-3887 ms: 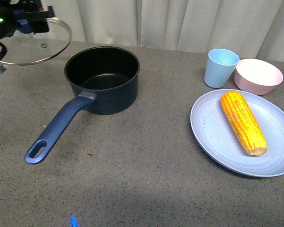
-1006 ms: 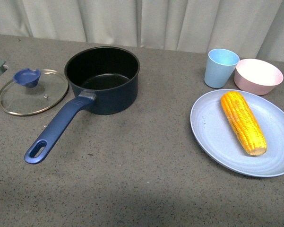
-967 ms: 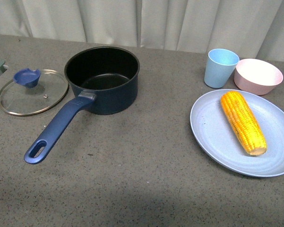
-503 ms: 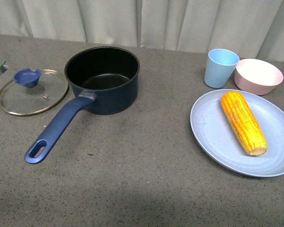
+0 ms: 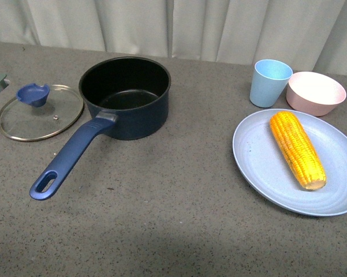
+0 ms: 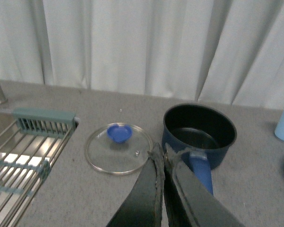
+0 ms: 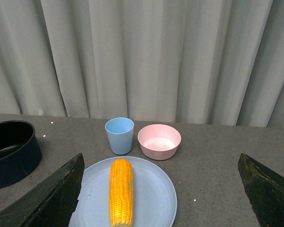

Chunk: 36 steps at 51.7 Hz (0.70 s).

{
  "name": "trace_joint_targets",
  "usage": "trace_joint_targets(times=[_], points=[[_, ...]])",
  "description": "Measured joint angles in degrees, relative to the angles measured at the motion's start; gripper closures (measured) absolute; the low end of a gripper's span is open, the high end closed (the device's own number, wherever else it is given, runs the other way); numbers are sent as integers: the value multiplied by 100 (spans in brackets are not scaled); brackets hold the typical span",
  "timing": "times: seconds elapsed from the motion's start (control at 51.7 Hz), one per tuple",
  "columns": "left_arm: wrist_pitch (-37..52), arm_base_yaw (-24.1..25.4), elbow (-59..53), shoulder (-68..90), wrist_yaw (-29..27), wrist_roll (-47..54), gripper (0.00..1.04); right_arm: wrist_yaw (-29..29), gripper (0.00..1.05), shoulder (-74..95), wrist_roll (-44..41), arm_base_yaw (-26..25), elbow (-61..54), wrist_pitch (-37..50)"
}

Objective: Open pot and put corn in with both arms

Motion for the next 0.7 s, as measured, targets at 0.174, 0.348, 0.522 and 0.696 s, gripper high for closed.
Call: trace_joint_targets(times=[0.174, 0.348, 0.522, 0.696], points=[[-295, 0, 0, -431, -2, 0, 101, 2, 9, 2, 0, 0, 0, 0], [-295, 0, 0, -435, -2, -2, 83, 2, 9, 0, 0, 0, 0, 0], [-295, 0, 0, -437, -4, -2, 54, 822, 9, 807, -603, 205, 269, -461], [-295, 0, 0, -442, -4, -2, 23, 629, 9, 3182, -632, 238, 599, 925]])
